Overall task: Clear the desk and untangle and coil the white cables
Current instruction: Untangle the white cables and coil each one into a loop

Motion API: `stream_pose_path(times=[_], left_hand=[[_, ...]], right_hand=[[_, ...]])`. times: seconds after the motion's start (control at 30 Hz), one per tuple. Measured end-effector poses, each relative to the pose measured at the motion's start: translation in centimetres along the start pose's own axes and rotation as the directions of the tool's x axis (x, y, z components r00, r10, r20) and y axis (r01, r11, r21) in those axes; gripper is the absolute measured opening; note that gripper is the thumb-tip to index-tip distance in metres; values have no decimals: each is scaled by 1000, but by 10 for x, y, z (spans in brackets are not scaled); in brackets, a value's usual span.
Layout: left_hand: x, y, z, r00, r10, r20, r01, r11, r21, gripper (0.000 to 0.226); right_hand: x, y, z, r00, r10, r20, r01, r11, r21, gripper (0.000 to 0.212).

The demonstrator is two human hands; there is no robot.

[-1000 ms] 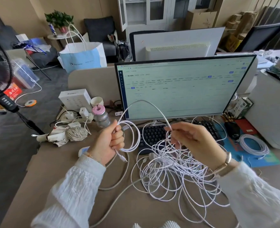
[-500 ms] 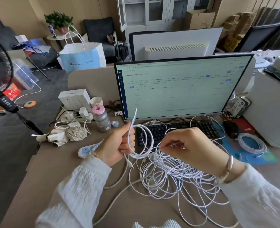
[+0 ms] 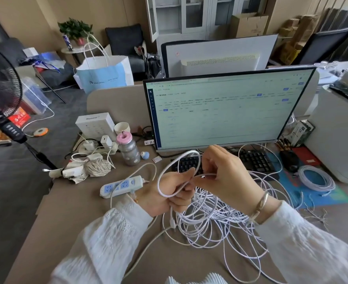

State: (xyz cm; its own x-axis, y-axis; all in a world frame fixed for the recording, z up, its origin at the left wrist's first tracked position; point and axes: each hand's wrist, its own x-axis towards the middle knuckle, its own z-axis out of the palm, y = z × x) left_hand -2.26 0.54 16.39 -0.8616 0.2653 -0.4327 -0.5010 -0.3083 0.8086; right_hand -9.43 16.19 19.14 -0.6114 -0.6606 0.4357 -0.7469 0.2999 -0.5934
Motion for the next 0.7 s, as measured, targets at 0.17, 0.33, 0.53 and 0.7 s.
stream_pose_path(times=[0.17, 0.33, 0.53, 0.7], left_hand=[[-4, 8, -8, 991, 92, -96, -97, 994, -46, 44], [-7, 11, -8, 944, 222, -243, -169, 961, 220, 39], [-4, 2, -2, 885, 380, -268, -202, 834, 513, 34], [0, -2, -2, 875, 384, -296, -217, 855, 471, 35]], right_hand=[[-2, 18, -11, 955, 206, 214, -228, 970, 84, 19], [-9, 35, -10, 894, 296, 336, -391, 882, 264, 16], [-7, 36, -2, 913, 324, 249, -387, 881, 272, 17], [-7, 24, -8, 867, 375, 328, -492, 749, 444, 50]])
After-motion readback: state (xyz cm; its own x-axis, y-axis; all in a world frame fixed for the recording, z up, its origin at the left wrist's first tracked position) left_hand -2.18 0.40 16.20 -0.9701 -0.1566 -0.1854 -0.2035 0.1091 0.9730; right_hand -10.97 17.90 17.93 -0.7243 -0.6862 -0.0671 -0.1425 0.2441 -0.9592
